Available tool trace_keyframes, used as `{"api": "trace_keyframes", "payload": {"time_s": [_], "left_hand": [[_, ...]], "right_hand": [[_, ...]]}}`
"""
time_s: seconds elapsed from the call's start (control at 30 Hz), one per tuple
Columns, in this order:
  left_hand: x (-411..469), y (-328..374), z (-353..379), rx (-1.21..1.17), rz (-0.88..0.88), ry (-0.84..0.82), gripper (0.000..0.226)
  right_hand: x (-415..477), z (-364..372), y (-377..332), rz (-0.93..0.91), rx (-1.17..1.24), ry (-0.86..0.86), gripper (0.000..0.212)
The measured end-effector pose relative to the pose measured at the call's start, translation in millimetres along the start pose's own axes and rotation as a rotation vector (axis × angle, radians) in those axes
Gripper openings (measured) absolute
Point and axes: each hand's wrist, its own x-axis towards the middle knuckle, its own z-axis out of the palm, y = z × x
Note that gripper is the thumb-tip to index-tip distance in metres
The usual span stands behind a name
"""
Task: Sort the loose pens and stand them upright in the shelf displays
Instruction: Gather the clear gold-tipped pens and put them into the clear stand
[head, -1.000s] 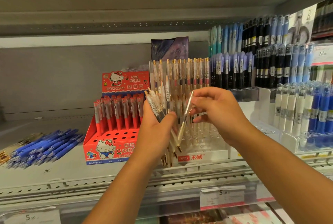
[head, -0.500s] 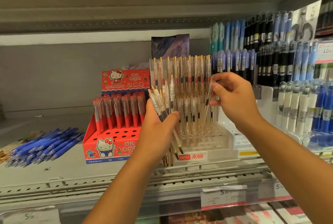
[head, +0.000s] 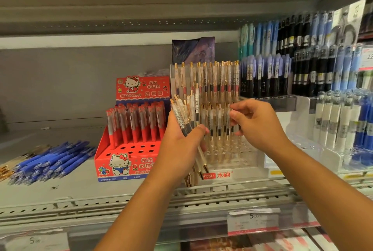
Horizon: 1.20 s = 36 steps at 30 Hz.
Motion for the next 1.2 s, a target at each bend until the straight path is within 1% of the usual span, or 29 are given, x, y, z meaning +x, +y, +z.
{"api": "trace_keyframes", "payload": {"time_s": [0.1, 0.17, 0.27, 0.37, 0.4, 0.47, 0.57, 0.63, 0.77, 0.87, 0.97, 1.1, 1.2], "left_hand": [[0, -3, -1, -0.03, 0.012, -0.039, 0.043], [0, -3, -2, -0.047, 0.012, -0.057, 0.042], [1, -3, -1, -0.062, 0.004, -0.073, 0.044], [1, -4, -1, -0.022, 0.017, -0.073, 0.044], [2, -5, -2, -0.004, 0.026, -0.073, 0.044], [2, -5, -1, -0.007, 0.046, -0.083, 0.042], [2, -3, 0, -0.052, 0.063, -0.107, 0.047], [2, -3, 1, -0.058, 0.072, -0.123, 0.049], [2, -3, 1, -0.057, 0.068, -0.127, 0.051], [1, -3, 0, -0.048, 0.071, -0.139, 0.053], [0, -4, 1, -0.034, 0.073, -0.14, 0.049], [0, -2, 1, -0.134, 0.03, -0.115, 0.038], [0, -1, 1, -0.15, 0.008, -0.101, 0.038]], "right_hand": [[-2, 2, 2, -0.004, -0.003, 0.014, 0.024], [-3, 3, 3, 0.011, -0.01, 0.034, 0.017], [-4, 2, 4, 0.019, -0.076, 0.085, 0.011], [-8, 2, -7, -0.084, -0.09, 0.157, 0.007], [-10, 4, -13, -0.115, -0.051, 0.144, 0.005], [-14, 8, -26, -0.13, 0.064, 0.057, 0.007], [-17, 14, -43, -0.057, 0.273, -0.099, 0.027], [-17, 17, -50, -0.018, 0.316, -0.138, 0.032], [-13, 20, -54, 0.029, 0.309, -0.106, 0.019], [-10, 21, -52, 0.065, 0.304, -0.08, 0.018], [-9, 18, -51, 0.095, 0.32, -0.053, 0.017], [-9, 12, -47, 0.152, 0.414, -0.021, 0.013], [-12, 9, -45, 0.186, 0.548, 0.002, 0.011]]}}
